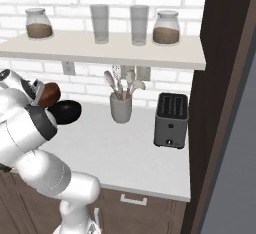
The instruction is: Pick up the bowls on the counter and stack them on top of one another in the open cabinet. Place the smaller bowl on top of the larger bowl.
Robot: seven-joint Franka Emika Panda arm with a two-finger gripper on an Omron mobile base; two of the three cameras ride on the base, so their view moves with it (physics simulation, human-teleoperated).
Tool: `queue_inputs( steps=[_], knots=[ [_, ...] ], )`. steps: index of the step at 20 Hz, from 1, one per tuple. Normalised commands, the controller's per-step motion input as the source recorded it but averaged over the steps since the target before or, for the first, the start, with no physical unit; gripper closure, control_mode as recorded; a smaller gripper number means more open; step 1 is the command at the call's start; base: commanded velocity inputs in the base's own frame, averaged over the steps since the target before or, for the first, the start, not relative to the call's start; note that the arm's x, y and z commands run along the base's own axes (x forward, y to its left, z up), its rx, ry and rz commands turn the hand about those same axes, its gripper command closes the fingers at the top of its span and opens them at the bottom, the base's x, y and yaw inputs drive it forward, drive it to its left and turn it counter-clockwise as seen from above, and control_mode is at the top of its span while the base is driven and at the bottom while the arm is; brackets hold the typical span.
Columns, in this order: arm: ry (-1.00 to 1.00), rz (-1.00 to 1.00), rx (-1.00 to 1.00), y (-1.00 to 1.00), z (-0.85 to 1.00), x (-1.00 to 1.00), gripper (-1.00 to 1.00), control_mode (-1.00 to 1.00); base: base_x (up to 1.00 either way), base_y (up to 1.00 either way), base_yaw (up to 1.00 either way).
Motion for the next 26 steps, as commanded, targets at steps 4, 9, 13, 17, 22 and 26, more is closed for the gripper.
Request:
queue_inputs(
  steps=[4,9,13,17,22,26],
  knots=[
    [0.04,0.0,-0.05,0.01,-0.34,0.49,1.0,-1.0,0.0,0.0,0.0],
    [0.03,0.0,-0.02,0.0,-0.29,0.52,1.0,-1.0,0.0,0.0,0.0],
    [0.05,0.0,-0.01,0.0,-0.37,0.47,1.0,-1.0,0.0,0.0,0.0],
    [0.03,0.0,-0.01,0.0,-0.41,0.55,1.0,-1.0,0.0,0.0,0.0],
    [0.0,0.0,-0.01,0.0,-0.46,0.48,1.0,-1.0,0.0,0.0,0.0],
    [0.01,0.0,0.0,0.0,-0.43,0.43,1.0,-1.0,0.0,0.0,0.0]
  ],
)
